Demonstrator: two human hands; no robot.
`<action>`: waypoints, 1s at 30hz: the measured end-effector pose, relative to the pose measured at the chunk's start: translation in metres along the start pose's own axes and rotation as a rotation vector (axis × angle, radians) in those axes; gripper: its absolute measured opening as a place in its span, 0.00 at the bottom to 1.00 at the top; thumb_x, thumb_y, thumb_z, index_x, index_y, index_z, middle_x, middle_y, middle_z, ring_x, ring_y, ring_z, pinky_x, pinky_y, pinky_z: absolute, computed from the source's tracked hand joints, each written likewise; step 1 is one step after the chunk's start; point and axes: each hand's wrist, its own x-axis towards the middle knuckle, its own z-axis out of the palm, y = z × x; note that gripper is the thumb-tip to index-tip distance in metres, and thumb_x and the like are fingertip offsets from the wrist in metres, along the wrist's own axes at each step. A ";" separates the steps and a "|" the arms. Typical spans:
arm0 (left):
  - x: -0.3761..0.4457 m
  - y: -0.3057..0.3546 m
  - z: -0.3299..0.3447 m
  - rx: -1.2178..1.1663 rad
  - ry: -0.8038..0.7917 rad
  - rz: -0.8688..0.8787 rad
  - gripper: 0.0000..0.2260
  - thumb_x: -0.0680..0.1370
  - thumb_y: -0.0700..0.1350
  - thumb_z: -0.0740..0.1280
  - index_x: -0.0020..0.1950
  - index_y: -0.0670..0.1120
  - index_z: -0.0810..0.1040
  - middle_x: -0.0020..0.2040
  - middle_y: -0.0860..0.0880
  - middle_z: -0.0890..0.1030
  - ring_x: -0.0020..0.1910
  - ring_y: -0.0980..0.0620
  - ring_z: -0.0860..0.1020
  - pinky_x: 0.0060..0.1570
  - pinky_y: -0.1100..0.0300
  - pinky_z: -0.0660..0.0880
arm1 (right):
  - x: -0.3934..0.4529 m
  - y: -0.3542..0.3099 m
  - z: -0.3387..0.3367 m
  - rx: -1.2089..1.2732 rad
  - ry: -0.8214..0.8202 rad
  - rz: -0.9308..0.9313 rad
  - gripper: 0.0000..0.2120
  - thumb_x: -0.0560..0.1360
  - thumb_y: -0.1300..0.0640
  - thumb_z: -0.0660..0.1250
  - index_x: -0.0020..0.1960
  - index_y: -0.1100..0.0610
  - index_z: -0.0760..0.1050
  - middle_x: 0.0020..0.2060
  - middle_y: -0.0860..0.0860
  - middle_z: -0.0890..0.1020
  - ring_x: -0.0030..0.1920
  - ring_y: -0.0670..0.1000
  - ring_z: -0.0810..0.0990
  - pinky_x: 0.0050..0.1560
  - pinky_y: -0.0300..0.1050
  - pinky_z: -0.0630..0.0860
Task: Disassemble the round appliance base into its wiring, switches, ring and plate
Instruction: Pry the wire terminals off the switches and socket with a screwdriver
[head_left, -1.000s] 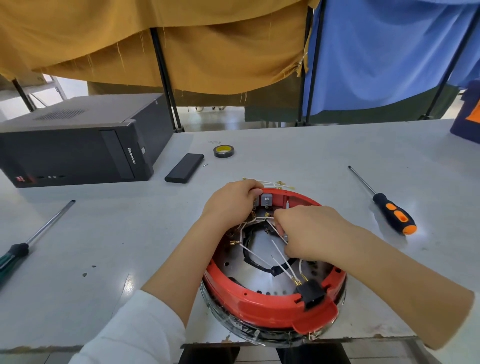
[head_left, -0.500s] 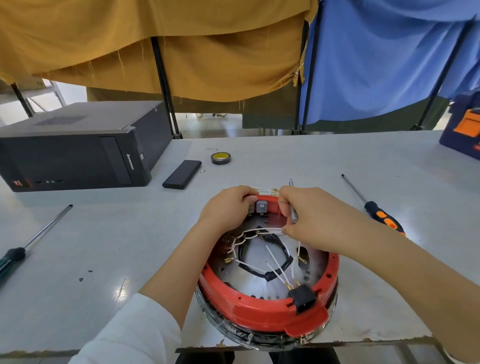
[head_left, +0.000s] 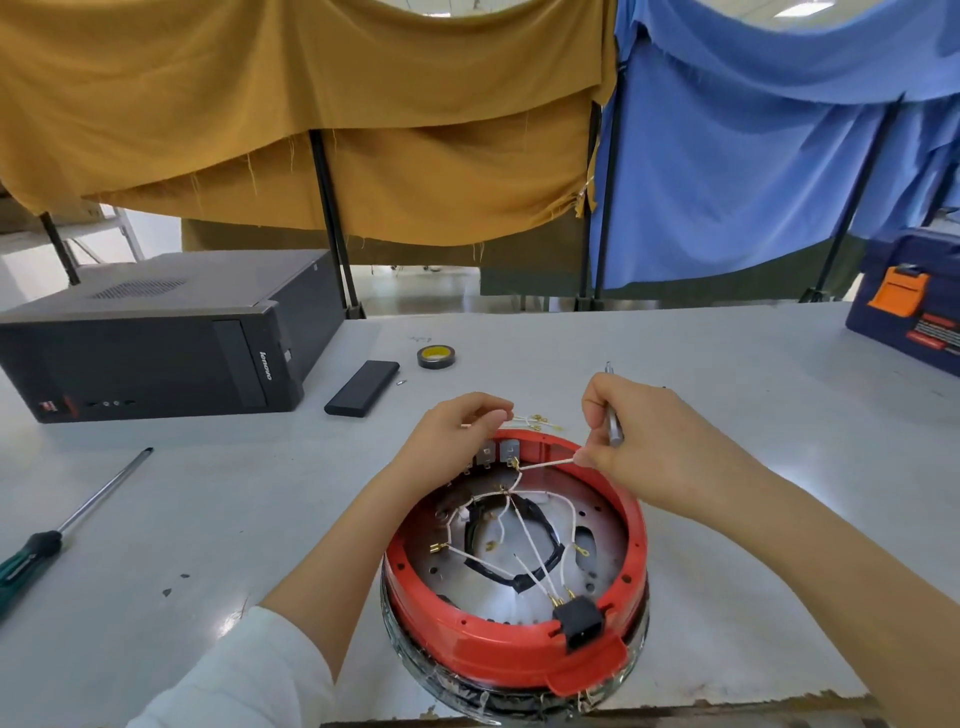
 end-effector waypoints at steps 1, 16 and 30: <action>-0.002 0.004 -0.003 -0.039 -0.024 -0.003 0.07 0.80 0.48 0.62 0.54 0.55 0.79 0.49 0.62 0.82 0.51 0.68 0.76 0.51 0.73 0.70 | 0.000 0.002 -0.002 0.019 0.035 0.004 0.15 0.72 0.58 0.70 0.38 0.48 0.63 0.38 0.51 0.80 0.30 0.50 0.78 0.36 0.46 0.77; -0.019 0.016 -0.014 -0.003 -0.326 -0.022 0.05 0.74 0.48 0.71 0.49 0.51 0.82 0.45 0.53 0.85 0.55 0.58 0.79 0.51 0.72 0.72 | 0.012 0.036 0.014 0.307 0.220 0.097 0.15 0.73 0.63 0.70 0.37 0.55 0.63 0.34 0.49 0.81 0.24 0.48 0.78 0.33 0.50 0.80; -0.035 0.033 0.001 0.079 -0.274 -0.020 0.08 0.69 0.51 0.74 0.46 0.51 0.81 0.38 0.57 0.83 0.37 0.61 0.80 0.42 0.71 0.75 | 0.012 0.043 0.005 0.337 0.196 0.028 0.15 0.74 0.64 0.69 0.37 0.54 0.63 0.34 0.50 0.81 0.25 0.45 0.77 0.28 0.41 0.77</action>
